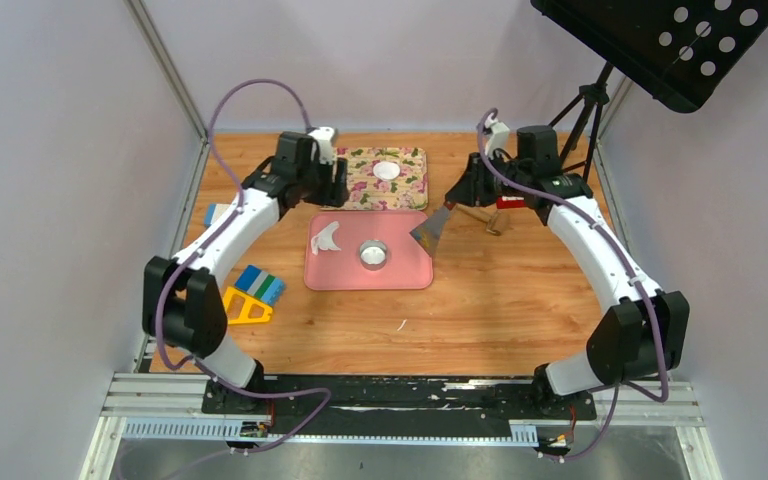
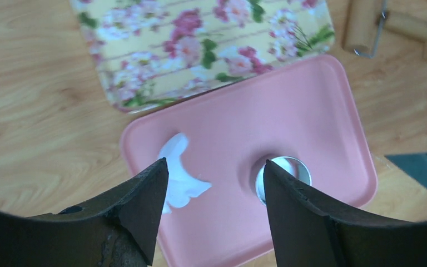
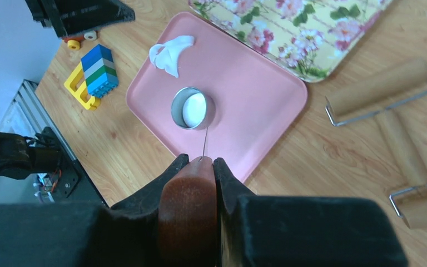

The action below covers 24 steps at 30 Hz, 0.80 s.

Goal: Roll out the dumpling wrappers from the dough
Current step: Remove the dumpling wrapper from the work surface, then pick up the dumpling mold from the work surface.

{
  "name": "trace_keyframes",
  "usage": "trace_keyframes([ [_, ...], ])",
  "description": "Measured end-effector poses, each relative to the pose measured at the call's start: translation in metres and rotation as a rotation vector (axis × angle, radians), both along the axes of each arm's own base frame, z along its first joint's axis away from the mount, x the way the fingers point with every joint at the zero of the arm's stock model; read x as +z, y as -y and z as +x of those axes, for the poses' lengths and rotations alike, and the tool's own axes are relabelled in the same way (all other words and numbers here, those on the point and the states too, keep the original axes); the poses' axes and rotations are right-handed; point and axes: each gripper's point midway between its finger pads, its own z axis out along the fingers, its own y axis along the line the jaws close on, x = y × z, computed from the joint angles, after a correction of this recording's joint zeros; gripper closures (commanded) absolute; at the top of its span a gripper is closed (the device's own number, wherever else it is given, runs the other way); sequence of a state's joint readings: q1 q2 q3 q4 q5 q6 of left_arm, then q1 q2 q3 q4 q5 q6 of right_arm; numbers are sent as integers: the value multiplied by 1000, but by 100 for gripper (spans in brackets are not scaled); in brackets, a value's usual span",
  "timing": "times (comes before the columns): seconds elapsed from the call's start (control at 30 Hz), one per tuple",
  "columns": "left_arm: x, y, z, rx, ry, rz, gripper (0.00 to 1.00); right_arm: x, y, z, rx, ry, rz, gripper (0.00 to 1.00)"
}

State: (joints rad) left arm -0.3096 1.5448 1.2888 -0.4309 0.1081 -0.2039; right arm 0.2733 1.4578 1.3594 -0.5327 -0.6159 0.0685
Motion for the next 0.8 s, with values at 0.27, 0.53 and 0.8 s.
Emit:
trace_keyframes([
  [0.27,-92,50,-15,-252,-249,125,40,-17,39,5,-73,-37,71,100],
  [0.53,-108,56,-32,-321,-310,178,43,4,39,2,-65,43,97,100],
  [0.8,-107,73,-43,-389,-301,199,46,18,41,-4,-63,92,102,100],
])
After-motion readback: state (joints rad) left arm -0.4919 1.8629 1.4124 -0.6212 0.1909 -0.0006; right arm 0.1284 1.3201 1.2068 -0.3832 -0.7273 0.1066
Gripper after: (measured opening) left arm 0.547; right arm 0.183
